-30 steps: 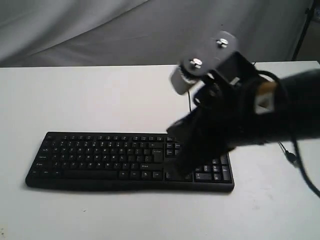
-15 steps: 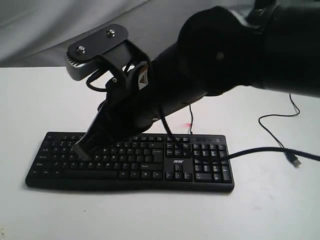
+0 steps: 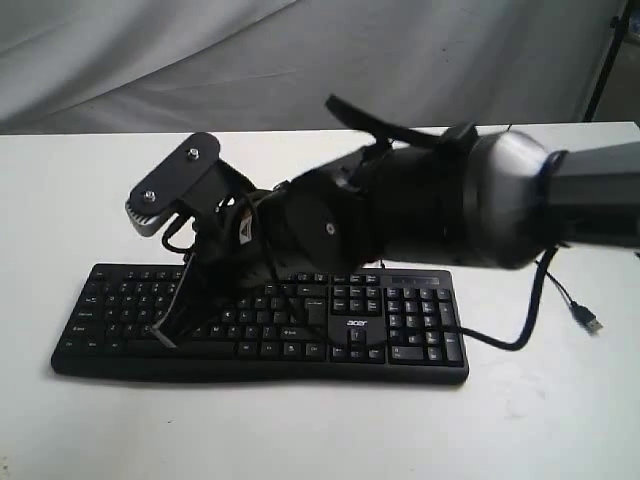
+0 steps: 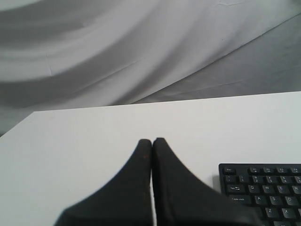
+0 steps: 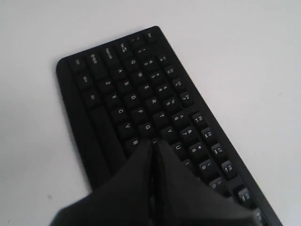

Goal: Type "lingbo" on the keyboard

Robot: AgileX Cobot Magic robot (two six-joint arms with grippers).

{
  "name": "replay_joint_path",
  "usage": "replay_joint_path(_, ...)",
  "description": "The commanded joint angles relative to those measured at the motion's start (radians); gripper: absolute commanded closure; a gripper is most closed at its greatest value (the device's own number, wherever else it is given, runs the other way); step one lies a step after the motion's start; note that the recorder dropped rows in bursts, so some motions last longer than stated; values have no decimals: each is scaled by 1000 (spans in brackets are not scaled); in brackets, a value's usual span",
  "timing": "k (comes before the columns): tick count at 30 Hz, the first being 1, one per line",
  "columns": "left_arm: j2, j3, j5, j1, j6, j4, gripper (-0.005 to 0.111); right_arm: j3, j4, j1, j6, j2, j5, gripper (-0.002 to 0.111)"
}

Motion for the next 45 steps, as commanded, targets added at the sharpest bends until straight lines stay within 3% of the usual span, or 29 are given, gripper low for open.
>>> replay_joint_path(1,3,5,-4,-4,-3,-1,106,129,36,0,-49,7,-287,108)
replay_joint_path(7,3,5,-4,-4,-3,-1,106,212,30,-13,-49,42,-339,108)
replay_joint_path(22,3,5,-4,-4,-3,-1,106,100,-43,-29,-53,167,-298,108)
replay_joint_path(45,3,5,-4,-4,-3,-1,106,100,-84,-51,-79,181,-265,108)
